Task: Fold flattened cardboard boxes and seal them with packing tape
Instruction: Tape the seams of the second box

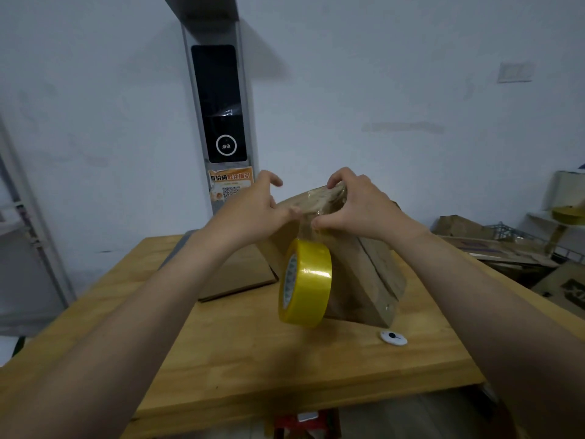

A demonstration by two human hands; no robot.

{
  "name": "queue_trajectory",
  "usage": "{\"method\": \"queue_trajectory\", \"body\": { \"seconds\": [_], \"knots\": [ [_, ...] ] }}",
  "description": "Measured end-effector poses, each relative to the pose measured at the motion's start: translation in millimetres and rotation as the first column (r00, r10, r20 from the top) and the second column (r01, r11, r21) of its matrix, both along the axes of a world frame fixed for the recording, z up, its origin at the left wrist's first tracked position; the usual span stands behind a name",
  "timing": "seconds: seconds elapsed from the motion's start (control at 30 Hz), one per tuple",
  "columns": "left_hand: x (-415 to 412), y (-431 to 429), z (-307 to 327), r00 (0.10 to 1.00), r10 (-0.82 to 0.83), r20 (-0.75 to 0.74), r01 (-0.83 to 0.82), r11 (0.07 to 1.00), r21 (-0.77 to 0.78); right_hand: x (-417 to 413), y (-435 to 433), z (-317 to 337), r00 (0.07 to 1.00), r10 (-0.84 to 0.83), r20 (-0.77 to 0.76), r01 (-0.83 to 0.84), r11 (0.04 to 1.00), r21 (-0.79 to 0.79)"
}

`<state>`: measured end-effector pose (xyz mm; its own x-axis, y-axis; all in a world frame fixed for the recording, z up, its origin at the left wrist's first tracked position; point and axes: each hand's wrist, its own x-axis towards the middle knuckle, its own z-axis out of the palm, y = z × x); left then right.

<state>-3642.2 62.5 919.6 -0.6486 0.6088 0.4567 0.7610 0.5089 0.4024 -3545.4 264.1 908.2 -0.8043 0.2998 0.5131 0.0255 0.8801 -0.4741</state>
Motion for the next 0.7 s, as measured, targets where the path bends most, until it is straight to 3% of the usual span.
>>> {"method": "queue_trajectory", "body": {
  "seconds": [0.1,0.2,0.3,0.47,0.7],
  "knots": [
    [16.4,-2.5,-4.5,0.982,-0.004,0.187,0.012,0.999,-0.044,0.7,-8.2,3.4,0.996,-0.092,-0.001,0.092,0.996,-0.002],
    [33.0,-4.5,-21.1,0.963,0.006,0.268,0.004,0.999,-0.039,-0.5,-10.2,3.4,0.988,-0.155,0.001,0.155,0.986,-0.057],
    [45.1,-3.9,-38.1,0.966,0.037,0.256,-0.037,0.999,-0.004,1.5,-7.3,-0.8,0.986,-0.165,0.032,0.167,0.979,-0.119],
    [31.6,-10.9,-38.1,0.968,-0.011,0.252,-0.048,0.973,0.227,11.6,0.7,-17.7,0.996,-0.092,-0.021,0.083,0.957,-0.279],
    [27.9,-9.8,-38.2,0.990,-0.048,0.135,0.033,0.993,0.110,2.6,12.6,-64.1,0.998,0.003,-0.058,-0.029,0.892,-0.451]
  ]
}}
